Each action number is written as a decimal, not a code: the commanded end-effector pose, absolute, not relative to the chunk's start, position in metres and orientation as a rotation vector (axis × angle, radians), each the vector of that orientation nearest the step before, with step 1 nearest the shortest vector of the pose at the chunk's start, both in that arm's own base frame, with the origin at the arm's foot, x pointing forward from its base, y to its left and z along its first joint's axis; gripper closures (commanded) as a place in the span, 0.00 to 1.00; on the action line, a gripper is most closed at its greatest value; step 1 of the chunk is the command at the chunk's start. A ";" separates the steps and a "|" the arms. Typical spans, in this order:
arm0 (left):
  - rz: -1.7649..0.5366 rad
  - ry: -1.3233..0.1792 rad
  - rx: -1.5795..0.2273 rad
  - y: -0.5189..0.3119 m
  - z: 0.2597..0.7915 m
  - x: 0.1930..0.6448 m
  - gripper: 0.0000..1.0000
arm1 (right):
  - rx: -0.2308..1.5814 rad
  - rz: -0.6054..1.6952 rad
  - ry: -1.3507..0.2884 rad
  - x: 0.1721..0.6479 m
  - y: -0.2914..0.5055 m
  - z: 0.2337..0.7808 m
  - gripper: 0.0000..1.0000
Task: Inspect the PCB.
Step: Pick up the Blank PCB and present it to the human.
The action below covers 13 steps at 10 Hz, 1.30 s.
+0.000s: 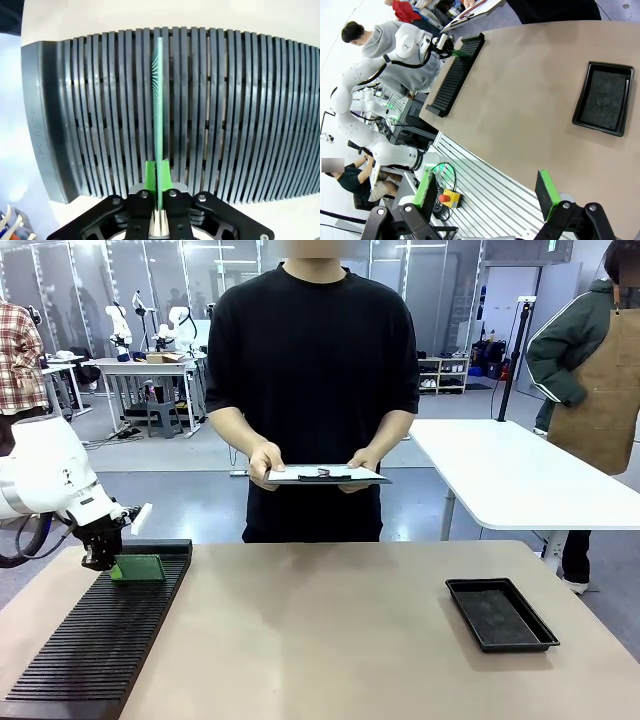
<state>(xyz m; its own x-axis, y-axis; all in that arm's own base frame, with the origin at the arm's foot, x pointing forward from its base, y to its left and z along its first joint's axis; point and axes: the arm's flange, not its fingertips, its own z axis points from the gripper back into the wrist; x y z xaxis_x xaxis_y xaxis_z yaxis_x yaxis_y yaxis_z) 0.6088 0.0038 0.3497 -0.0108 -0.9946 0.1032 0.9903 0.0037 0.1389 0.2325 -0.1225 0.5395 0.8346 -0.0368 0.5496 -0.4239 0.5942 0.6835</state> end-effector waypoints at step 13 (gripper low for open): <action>-0.863 -0.502 -0.984 0.027 0.424 0.538 1.00 | 0.926 0.247 -0.565 0.232 -0.123 0.540 0.00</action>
<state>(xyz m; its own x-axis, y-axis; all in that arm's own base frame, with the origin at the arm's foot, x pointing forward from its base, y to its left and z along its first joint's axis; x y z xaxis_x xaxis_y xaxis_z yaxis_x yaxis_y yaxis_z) 0.5225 0.0229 0.4308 0.3874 -0.6487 0.6551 0.9198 0.2234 -0.3227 0.2328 -0.1224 0.5398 0.8347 -0.0366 0.5495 -0.4237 0.5949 0.6831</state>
